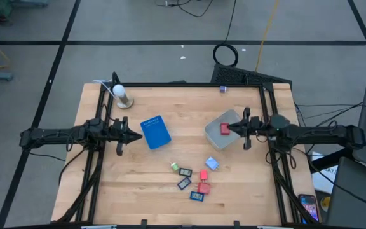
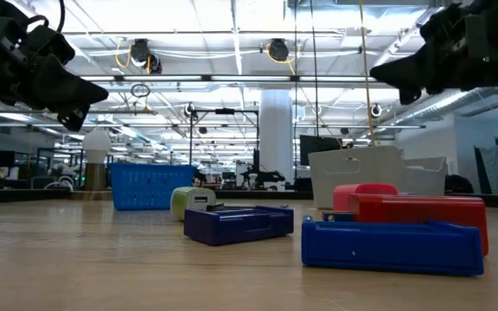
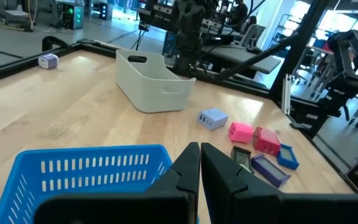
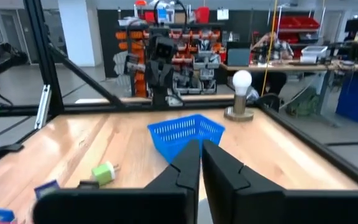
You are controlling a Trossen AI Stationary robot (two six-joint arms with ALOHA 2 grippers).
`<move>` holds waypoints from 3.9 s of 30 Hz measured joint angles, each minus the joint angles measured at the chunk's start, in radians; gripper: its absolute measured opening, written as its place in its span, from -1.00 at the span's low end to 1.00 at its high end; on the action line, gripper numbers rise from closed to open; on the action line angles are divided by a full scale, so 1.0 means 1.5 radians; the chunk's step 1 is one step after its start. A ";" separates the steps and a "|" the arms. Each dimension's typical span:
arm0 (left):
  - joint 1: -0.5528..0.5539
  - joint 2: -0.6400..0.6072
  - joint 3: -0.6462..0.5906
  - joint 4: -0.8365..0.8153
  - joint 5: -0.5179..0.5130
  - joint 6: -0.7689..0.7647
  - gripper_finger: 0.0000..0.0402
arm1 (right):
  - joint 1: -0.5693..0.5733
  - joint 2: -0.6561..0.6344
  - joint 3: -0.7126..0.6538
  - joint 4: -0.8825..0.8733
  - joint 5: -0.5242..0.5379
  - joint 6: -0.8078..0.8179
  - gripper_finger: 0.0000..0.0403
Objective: Pick & Place Office items
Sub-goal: Put the black digital timer into the blue bin
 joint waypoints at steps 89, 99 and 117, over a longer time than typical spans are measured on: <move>-0.245 1.019 0.771 -0.236 -0.209 -0.061 -0.54 | 0.000 0.003 -0.085 0.138 -0.005 0.047 -0.99; -0.226 1.180 0.926 -0.373 -0.134 0.094 -0.07 | 0.000 0.003 -0.085 0.118 -0.005 0.044 -0.99; -0.249 1.218 0.943 -0.429 -0.140 0.193 0.03 | 0.000 0.005 -0.085 0.120 -0.001 0.025 -0.99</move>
